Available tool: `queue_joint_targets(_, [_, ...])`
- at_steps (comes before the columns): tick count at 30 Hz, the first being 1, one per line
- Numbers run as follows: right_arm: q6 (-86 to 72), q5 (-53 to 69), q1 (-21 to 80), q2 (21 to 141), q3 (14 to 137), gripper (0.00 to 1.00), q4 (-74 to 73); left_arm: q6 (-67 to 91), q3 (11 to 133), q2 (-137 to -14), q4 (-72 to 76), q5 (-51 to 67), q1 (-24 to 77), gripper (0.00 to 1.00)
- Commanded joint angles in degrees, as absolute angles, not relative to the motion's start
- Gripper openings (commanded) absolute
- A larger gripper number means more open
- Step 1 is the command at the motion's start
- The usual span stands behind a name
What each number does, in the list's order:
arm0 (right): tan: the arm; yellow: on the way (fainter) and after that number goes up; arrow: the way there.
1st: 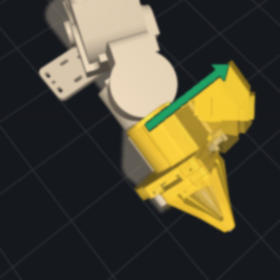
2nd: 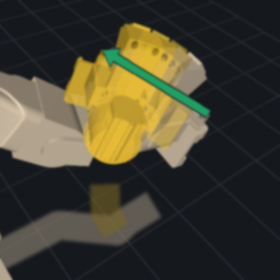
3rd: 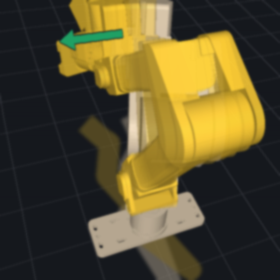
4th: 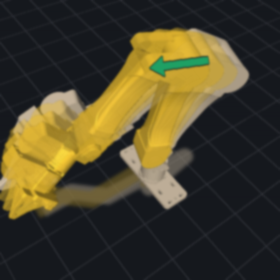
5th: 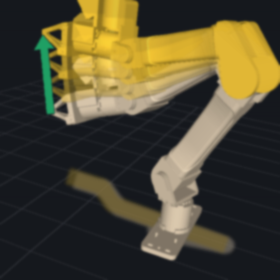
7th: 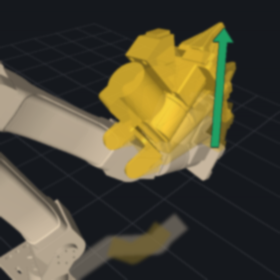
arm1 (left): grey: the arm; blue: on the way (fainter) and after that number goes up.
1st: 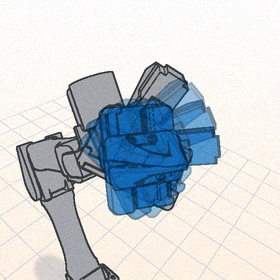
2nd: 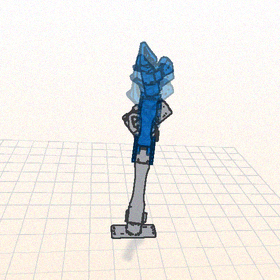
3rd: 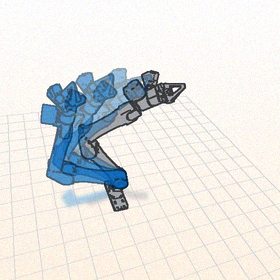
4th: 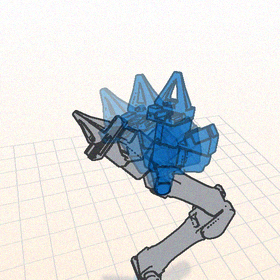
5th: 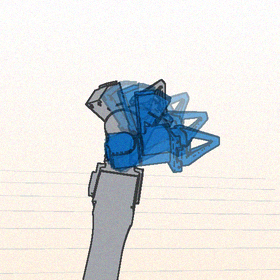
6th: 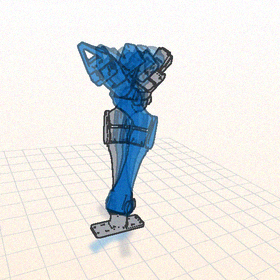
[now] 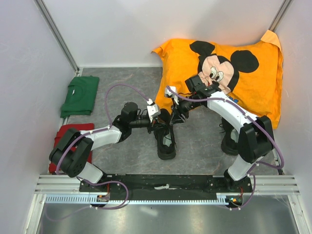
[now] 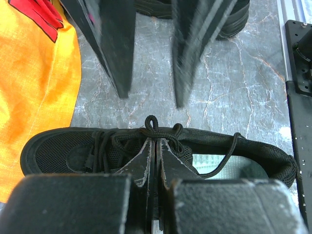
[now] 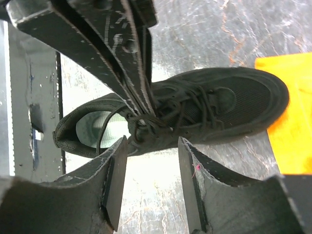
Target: Tie the shoes
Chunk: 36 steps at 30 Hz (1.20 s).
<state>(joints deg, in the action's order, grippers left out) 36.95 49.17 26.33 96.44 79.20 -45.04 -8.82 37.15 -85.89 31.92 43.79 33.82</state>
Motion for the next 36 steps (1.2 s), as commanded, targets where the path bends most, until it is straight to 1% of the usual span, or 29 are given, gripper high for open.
queue_joint_targets(1, [42.01, 48.96, 27.59, 94.92, 78.14, 0.54, -43.33, -9.32, 36.74, -85.69, 35.07, 45.61, 33.75, 0.02])
queue_joint_targets(11, [45.44, 47.81, 29.71, 96.33, 78.57, 0.52, -43.15, -9.58, 36.56, -85.34, 35.51, 46.23, 33.66, 0.02])
queue_joint_targets(19, [47.72, 47.02, 30.76, 96.5, 77.96, 0.4, -44.12, -9.67, 36.83, -85.6, 35.77, 46.49, 33.66, 0.01])
queue_joint_targets(23, [49.3, 46.06, 31.11, 96.15, 77.35, 0.37, -44.21, -9.49, 36.83, -85.61, 35.86, 46.58, 33.66, 0.02])
queue_joint_targets(26, [49.92, 45.53, 31.29, 95.89, 77.26, 0.19, -44.47, -9.58, 36.91, -85.43, 35.86, 46.58, 33.75, 0.02])
queue_joint_targets(27, [49.92, 45.44, 31.29, 95.8, 77.17, 0.09, -44.39, -9.67, 36.91, -85.43, 35.86, 46.5, 33.66, 0.02])
queue_joint_targets(28, [50.01, 45.35, 31.29, 95.8, 77.17, 0.03, -44.47, -9.67, 36.83, -85.43, 35.86, 46.49, 33.66, 0.02])
queue_joint_targets(29, [50.18, 45.26, 31.29, 95.54, 77.08, 0.0, -44.56, -9.67, 36.83, -85.34, 35.86, 46.49, 33.66, 0.01])
queue_joint_targets(30, [50.45, 45.26, 31.29, 95.36, 76.91, 0.0, -44.47, -9.67, 36.74, -85.08, 35.77, 46.41, 33.66, 0.02])
queue_joint_targets(33, [50.71, 45.26, 31.29, 94.92, 76.82, 0.0, -44.47, -10.19, 36.12, -83.16, 34.37, 45.53, 33.49, 0.2])
queue_joint_targets(34, [50.89, 45.35, 31.38, 94.75, 76.73, 0.0, -44.39, -11.07, 36.04, -82.45, 33.76, 45.53, 33.4, 0.3])
queue_joint_targets(36, [50.98, 45.35, 31.38, 94.48, 76.46, 0.0, -43.86, -12.47, 35.16, -79.56, 30.77, 45.09, 33.14, 0.38])
